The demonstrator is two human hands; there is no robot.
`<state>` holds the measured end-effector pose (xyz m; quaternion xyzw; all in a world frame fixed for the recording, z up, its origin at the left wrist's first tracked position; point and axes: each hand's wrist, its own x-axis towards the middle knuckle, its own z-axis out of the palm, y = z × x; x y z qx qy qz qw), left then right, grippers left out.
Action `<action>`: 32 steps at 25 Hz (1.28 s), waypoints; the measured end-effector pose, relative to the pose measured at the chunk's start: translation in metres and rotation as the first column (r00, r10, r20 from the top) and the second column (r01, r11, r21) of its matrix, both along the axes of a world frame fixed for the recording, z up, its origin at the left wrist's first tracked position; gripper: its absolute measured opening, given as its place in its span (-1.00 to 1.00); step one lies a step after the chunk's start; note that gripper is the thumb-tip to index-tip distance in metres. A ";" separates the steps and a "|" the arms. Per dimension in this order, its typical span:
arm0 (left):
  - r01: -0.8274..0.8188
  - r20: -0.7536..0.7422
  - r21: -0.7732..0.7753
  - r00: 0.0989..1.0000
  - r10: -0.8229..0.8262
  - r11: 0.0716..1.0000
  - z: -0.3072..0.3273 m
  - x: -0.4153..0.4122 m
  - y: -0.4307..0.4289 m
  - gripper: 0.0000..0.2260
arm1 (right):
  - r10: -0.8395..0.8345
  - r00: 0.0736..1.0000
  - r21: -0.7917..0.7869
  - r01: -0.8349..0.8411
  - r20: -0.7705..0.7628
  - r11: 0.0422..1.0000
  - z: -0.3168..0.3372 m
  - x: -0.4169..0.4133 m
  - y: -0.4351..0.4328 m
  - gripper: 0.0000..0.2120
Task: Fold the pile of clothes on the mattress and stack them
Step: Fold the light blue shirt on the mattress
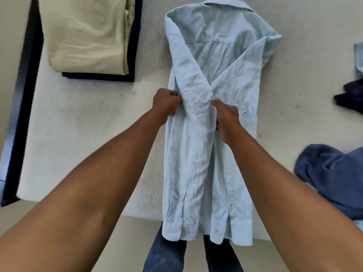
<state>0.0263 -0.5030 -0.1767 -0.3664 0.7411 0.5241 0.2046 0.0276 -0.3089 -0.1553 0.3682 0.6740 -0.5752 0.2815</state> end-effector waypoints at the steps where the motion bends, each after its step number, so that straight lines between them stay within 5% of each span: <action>1: -0.005 -0.004 -0.009 1.000 0.005 1.000 -0.002 -0.015 0.002 -0.85 | -0.022 1.000 -0.001 0.022 -0.006 1.000 -0.002 -0.007 -0.002 -0.77; 4: -0.101 -0.090 -0.039 0.991 0.098 0.994 0.000 -0.040 0.006 -0.89 | -0.026 0.998 0.049 0.029 -0.064 0.998 -0.008 -0.016 -0.007 -0.95; 7: -0.340 -0.249 -0.119 0.920 0.304 0.933 0.015 -0.030 0.008 -0.84 | -0.180 0.973 0.093 0.195 -0.146 0.976 -0.011 -0.014 -0.006 -0.87; 10: -0.491 -0.132 0.038 0.861 0.491 0.870 0.013 -0.024 -0.007 -0.76 | -0.228 0.968 0.125 0.240 -0.103 0.963 -0.014 -0.015 -0.007 -0.89; 12: -0.453 -0.011 0.230 0.884 0.468 0.861 0.014 -0.041 -0.024 -0.88 | -0.170 0.985 0.070 0.172 -0.040 0.982 -0.013 -0.021 -0.008 -0.70; 14: -0.341 -0.013 0.313 0.932 0.363 0.886 0.015 -0.075 -0.037 -0.72 | -0.111 0.994 0.014 0.111 -0.003 0.994 -0.011 -0.030 -0.009 -0.63; 18: -0.200 -0.101 0.216 0.969 0.226 0.956 0.021 -0.139 -0.048 -0.37 | -0.047 0.995 -0.065 0.052 0.082 0.996 -0.007 -0.047 -0.001 -0.80; 24: -0.206 -0.202 0.126 0.952 0.229 0.970 0.020 -0.160 -0.052 -0.47 | 0.071 0.979 -0.159 -0.040 0.191 0.986 -0.002 -0.057 0.002 -0.64; 27: -0.174 -0.209 0.196 0.954 0.215 0.965 0.015 -0.163 -0.059 -0.52 | -0.129 0.989 -0.153 0.139 0.073 0.978 -0.001 -0.049 -0.001 -0.73; 30: -0.239 -0.251 0.170 0.928 0.276 0.956 0.013 -0.169 -0.058 -0.56 | -0.479 0.866 0.041 0.489 -0.147 0.871 -0.009 -0.037 -0.008 -0.74; 32: -0.279 -0.258 0.099 0.920 0.296 0.955 0.008 -0.169 -0.056 -0.50 | -0.479 0.866 0.160 0.498 -0.145 0.852 -0.013 -0.029 -0.013 -0.82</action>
